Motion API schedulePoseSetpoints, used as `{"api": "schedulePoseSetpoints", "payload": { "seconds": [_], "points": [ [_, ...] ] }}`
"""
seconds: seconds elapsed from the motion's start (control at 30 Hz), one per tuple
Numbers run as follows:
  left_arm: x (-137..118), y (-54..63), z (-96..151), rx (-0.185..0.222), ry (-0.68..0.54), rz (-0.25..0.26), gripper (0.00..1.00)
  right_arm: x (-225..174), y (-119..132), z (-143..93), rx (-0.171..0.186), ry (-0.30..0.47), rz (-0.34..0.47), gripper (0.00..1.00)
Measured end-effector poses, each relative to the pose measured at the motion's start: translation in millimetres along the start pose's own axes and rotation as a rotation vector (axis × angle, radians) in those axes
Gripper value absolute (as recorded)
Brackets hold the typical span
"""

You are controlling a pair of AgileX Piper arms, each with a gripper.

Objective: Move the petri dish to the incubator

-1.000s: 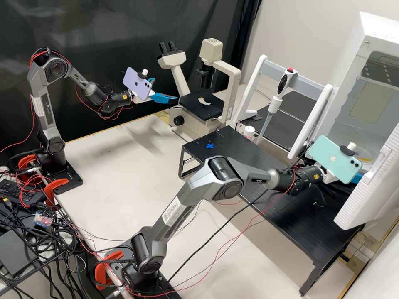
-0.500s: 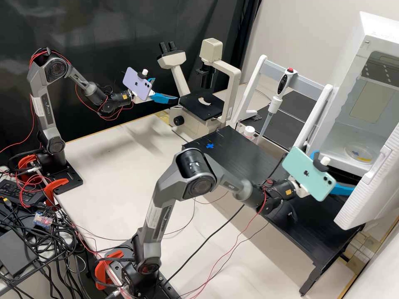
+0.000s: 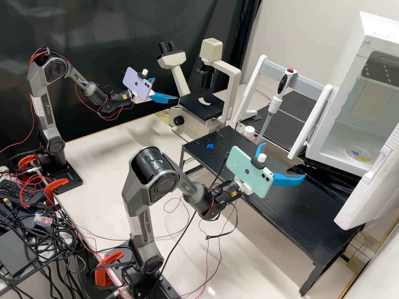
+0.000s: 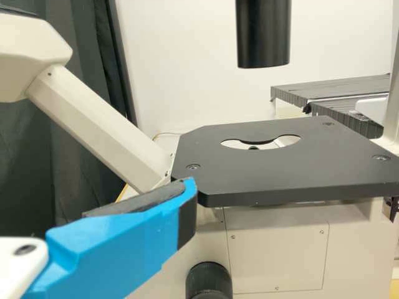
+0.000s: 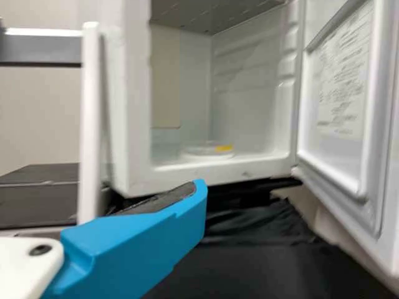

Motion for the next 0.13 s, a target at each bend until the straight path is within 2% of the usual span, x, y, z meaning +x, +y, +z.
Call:
{"api": "schedulePoseSetpoints", "payload": {
  "seconds": [0.13],
  "points": [
    [0.0, 0.0, 0.0, 0.000, 0.000, 0.000, 1.00, -19.3, -10.5, -5.0, 0.033, 0.010, -0.039, 1.00]
  ]
}}
